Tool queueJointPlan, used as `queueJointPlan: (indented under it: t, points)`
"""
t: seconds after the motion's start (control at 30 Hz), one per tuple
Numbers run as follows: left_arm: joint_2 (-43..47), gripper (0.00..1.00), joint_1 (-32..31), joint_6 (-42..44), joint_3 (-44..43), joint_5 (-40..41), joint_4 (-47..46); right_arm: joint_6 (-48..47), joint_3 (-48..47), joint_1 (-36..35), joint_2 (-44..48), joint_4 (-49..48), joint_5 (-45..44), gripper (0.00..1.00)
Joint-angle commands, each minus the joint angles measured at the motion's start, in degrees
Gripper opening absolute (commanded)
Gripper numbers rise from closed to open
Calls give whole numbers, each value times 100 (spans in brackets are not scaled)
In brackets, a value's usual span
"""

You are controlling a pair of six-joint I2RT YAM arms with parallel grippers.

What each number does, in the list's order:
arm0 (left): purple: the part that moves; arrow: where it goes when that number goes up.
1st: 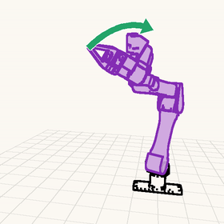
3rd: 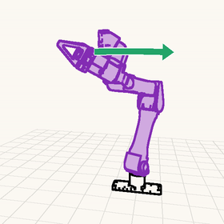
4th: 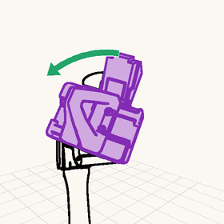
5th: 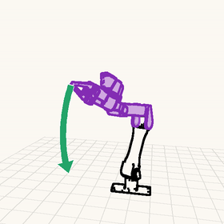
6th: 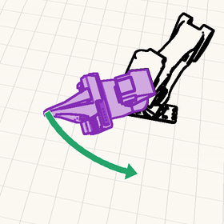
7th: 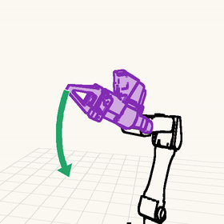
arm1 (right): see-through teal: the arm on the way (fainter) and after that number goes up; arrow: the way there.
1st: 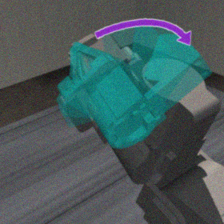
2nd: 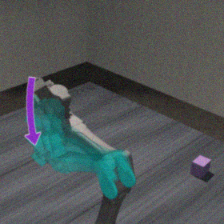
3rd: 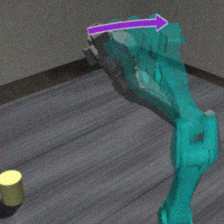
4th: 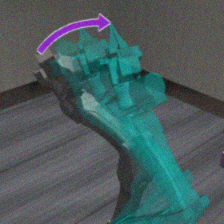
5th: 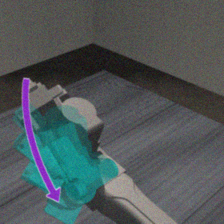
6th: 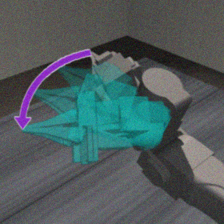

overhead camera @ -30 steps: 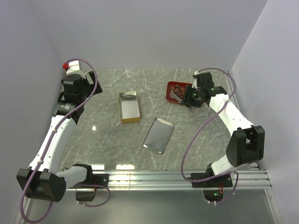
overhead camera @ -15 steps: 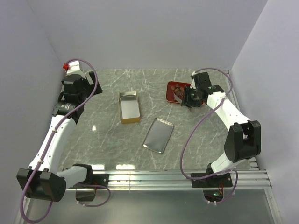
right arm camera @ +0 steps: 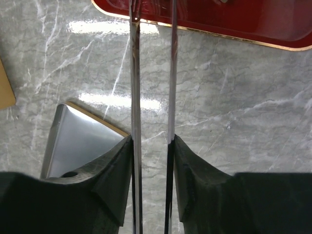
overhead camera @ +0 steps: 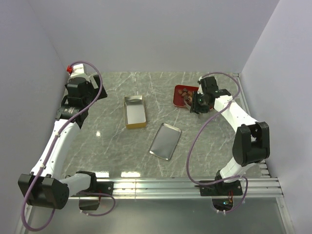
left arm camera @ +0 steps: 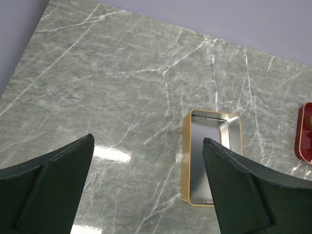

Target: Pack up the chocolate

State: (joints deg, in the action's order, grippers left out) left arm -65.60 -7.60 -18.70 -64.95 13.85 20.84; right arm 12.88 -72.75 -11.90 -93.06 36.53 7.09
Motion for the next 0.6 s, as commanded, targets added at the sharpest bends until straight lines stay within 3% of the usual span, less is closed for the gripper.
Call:
queueJointPlan:
  t: [0.0,0.3,0.57]
  points:
    - [-5,99,-14,59,-88,66,-142,-172,-37,-67,-54,-164,11,41]
    - [-32,99,-14,112,-159,101,-124,-304,-415,-128,-248,46,20,22]
    - [-32,99,-14,77,-132,57,-150,-357,-837,-199,199,565,82,19]
